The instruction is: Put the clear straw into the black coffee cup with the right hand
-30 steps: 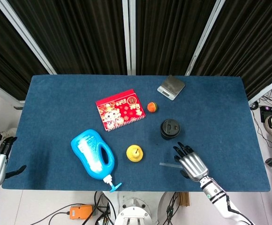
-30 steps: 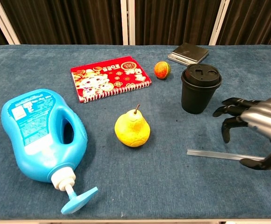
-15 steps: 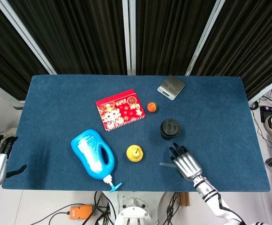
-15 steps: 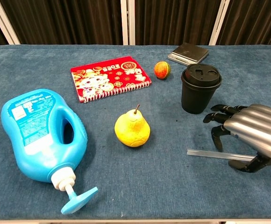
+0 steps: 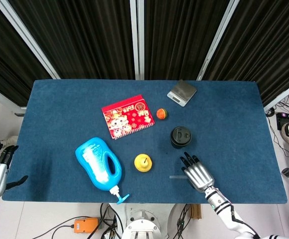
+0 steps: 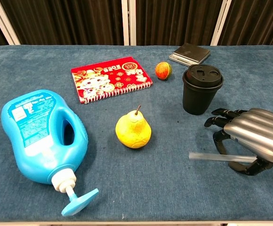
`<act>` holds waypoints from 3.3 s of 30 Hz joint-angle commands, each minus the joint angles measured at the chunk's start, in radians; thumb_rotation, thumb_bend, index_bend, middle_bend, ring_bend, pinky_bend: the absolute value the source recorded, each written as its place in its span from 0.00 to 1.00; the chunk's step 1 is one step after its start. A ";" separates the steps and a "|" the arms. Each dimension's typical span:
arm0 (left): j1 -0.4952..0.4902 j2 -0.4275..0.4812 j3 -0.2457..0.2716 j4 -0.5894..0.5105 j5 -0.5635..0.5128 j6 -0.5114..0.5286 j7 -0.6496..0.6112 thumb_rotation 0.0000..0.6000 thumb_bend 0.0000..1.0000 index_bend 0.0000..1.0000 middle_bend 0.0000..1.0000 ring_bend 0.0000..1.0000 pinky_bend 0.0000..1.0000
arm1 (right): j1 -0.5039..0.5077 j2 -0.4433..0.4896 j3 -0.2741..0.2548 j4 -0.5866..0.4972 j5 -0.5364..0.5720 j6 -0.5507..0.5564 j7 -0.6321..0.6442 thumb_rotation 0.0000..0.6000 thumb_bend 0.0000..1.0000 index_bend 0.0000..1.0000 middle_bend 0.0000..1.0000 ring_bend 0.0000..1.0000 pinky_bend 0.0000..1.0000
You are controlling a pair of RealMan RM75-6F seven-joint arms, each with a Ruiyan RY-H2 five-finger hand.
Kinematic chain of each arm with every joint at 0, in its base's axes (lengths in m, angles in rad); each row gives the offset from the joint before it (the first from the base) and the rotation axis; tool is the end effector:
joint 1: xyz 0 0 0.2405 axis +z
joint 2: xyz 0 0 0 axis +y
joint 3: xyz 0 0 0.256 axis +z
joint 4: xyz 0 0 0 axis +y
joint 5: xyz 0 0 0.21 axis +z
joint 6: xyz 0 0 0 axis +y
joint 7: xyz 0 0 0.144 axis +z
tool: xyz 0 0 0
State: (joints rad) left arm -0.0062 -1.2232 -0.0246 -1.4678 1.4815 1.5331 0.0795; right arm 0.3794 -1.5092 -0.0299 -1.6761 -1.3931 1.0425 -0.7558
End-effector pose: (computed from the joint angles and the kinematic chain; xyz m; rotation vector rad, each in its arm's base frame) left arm -0.3439 0.1507 0.1427 -1.3468 -0.8509 -0.7583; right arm -0.2043 -0.2041 -0.0305 2.0922 -0.6901 0.6241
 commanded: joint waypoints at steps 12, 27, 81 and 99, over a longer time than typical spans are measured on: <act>-0.003 0.006 -0.002 -0.005 0.000 -0.002 0.006 1.00 0.05 0.13 0.14 0.03 0.00 | 0.010 0.088 0.016 -0.116 -0.098 0.077 0.193 1.00 0.55 0.66 0.25 0.12 0.25; -0.012 0.020 -0.004 -0.041 0.003 -0.008 0.037 1.00 0.05 0.13 0.14 0.03 0.00 | 0.110 0.236 0.281 -0.196 -0.039 0.142 0.839 1.00 0.58 0.72 0.29 0.16 0.25; -0.024 0.019 -0.005 -0.061 -0.026 -0.038 0.065 1.00 0.05 0.13 0.14 0.03 0.00 | 0.206 -0.083 0.252 0.380 -0.056 0.126 1.530 1.00 0.59 0.72 0.30 0.16 0.21; -0.036 0.016 -0.008 -0.064 -0.029 -0.049 0.077 1.00 0.05 0.13 0.14 0.03 0.00 | 0.170 -0.199 0.201 0.603 -0.110 0.217 1.747 1.00 0.59 0.52 0.28 0.11 0.13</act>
State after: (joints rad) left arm -0.0419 -1.2077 -0.0327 -1.5316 1.4528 1.4845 0.1565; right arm 0.5512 -1.7103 0.1738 -1.0744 -1.5005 1.2574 0.9880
